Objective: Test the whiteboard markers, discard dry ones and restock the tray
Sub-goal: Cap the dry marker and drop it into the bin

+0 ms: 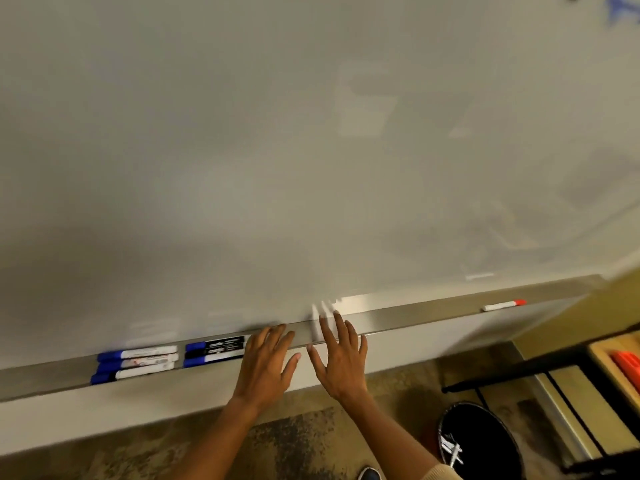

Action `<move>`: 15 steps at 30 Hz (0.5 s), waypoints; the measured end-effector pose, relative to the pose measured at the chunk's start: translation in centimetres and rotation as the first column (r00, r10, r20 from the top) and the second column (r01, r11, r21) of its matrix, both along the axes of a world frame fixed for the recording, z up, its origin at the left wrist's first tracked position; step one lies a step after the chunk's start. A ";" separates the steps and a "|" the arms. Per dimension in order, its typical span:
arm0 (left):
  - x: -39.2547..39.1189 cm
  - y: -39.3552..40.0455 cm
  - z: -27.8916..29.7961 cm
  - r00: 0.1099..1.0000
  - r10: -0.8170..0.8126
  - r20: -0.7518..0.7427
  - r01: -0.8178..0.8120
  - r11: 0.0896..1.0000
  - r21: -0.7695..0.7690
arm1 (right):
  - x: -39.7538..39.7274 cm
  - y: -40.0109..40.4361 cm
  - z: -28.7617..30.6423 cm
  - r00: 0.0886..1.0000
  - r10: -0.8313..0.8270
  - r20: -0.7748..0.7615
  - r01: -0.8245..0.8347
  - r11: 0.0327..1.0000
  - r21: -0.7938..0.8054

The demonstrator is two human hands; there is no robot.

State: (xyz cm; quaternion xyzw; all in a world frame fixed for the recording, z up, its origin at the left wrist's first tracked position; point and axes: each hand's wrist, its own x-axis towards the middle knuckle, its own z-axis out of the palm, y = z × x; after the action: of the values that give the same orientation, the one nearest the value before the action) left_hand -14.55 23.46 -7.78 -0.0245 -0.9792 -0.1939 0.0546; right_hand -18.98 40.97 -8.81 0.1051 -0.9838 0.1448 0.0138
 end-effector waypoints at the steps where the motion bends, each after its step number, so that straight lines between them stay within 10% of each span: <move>1: -0.4 1.3 0.0 1.000 -0.028 0.011 0.028 1.000 -0.001 | -0.1 1.5 0.1 1.000 -0.026 0.015 0.025 0.999 0.034; 15: -6.5 17.7 0.2 0.949 -0.288 0.126 0.300 0.950 -0.087 | -2.8 19.2 1.7 0.959 -0.272 0.076 0.261 0.957 0.128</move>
State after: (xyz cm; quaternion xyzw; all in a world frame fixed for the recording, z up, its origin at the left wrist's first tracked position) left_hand -21.08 41.13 -7.57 -0.1620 -0.9749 -0.1492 -0.0311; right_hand -21.74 60.16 -7.10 -0.0346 -0.9953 0.0886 -0.0186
